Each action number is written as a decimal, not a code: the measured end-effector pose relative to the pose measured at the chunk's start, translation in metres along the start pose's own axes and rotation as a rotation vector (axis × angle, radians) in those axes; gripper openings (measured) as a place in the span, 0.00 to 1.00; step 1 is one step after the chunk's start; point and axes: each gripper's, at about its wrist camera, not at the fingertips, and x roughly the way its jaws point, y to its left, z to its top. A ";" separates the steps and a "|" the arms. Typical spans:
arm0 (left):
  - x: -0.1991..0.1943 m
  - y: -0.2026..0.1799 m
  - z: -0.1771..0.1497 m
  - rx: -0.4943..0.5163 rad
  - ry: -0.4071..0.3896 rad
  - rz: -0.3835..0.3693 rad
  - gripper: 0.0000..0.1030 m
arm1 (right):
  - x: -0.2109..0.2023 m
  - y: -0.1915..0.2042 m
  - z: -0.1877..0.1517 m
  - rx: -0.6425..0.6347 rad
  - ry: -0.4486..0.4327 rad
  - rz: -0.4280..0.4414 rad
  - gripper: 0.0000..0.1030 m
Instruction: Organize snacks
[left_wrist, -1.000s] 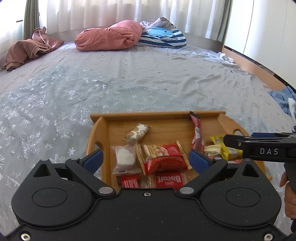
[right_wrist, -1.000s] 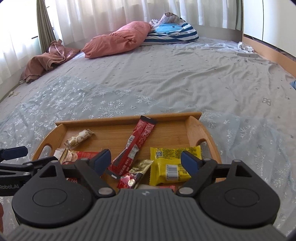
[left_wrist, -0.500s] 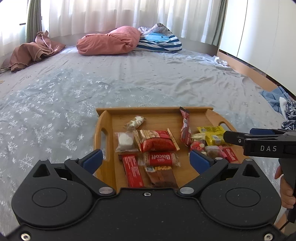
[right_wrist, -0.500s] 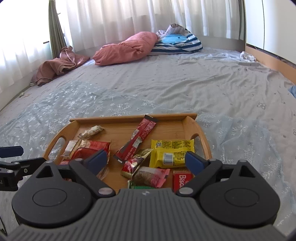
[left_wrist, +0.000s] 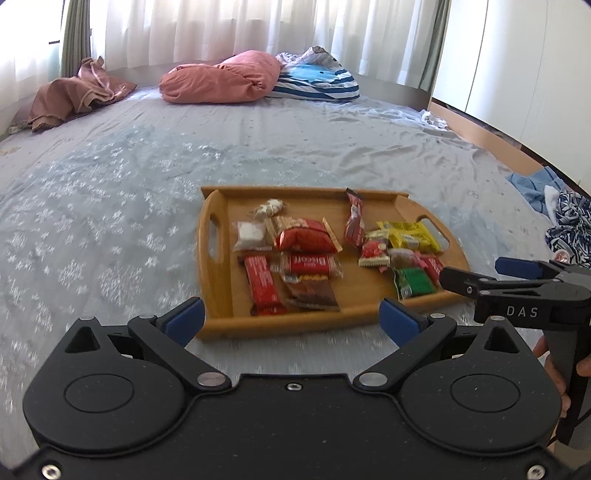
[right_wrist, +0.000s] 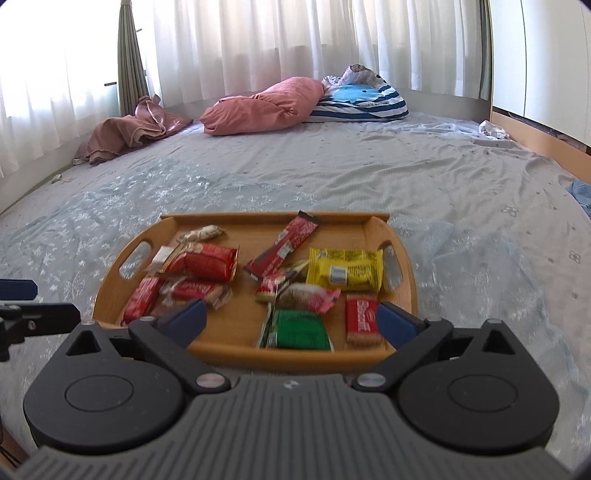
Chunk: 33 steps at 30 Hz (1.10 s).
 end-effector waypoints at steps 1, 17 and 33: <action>-0.004 0.000 -0.004 -0.004 -0.001 0.000 0.98 | -0.003 0.000 -0.004 0.001 -0.002 -0.003 1.00; -0.026 -0.008 -0.063 -0.006 -0.017 0.082 0.99 | -0.043 0.007 -0.057 -0.059 -0.044 -0.026 1.00; 0.031 -0.014 -0.100 0.017 0.050 0.110 0.99 | -0.015 0.018 -0.099 -0.118 0.023 -0.078 1.00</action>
